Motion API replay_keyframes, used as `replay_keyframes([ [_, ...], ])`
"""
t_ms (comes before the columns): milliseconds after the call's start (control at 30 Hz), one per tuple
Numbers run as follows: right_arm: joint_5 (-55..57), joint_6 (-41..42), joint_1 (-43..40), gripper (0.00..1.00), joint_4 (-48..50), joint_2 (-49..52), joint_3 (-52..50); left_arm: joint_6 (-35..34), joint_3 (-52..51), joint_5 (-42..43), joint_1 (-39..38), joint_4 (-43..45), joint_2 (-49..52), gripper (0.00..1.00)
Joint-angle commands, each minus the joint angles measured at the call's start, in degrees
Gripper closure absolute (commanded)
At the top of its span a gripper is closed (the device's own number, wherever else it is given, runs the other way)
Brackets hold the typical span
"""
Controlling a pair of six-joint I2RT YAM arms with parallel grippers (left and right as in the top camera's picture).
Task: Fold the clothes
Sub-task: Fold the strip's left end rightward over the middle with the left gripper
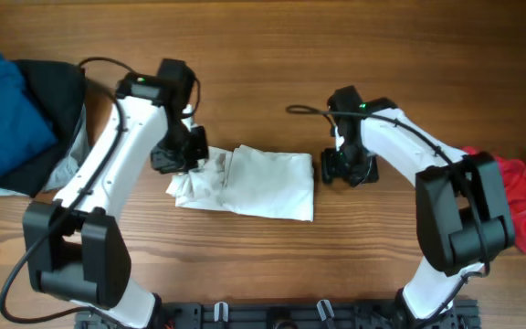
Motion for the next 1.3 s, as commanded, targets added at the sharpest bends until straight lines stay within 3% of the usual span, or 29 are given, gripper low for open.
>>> replay_keyframes([
  [0, -3.3, -0.6, 1.9, 0.29, 3.1, 1.2, -3.1, -4.4, 1.1, 0.4, -3.5, 0.5, -1.3, 0.95],
  [400, -5.8, 1.3, 4.6, 0.30, 6.2, 1.2, -4.5, -7.2, 9.7, 2.9, -11.3, -0.3, -1.3, 0.95],
  [767, -5.8, 2.0, 4.6, 0.29, 6.2, 1.2, -4.5, -7.4, 9.9, 2.7, -19.4, 1.3, 0.7, 0.91],
  [1267, -6.7, 2.0, 4.7, 0.30, 5.9, 1.2, -4.5, -8.2, 9.9, 1.3, -22.5, 2.7, 1.1, 0.85],
])
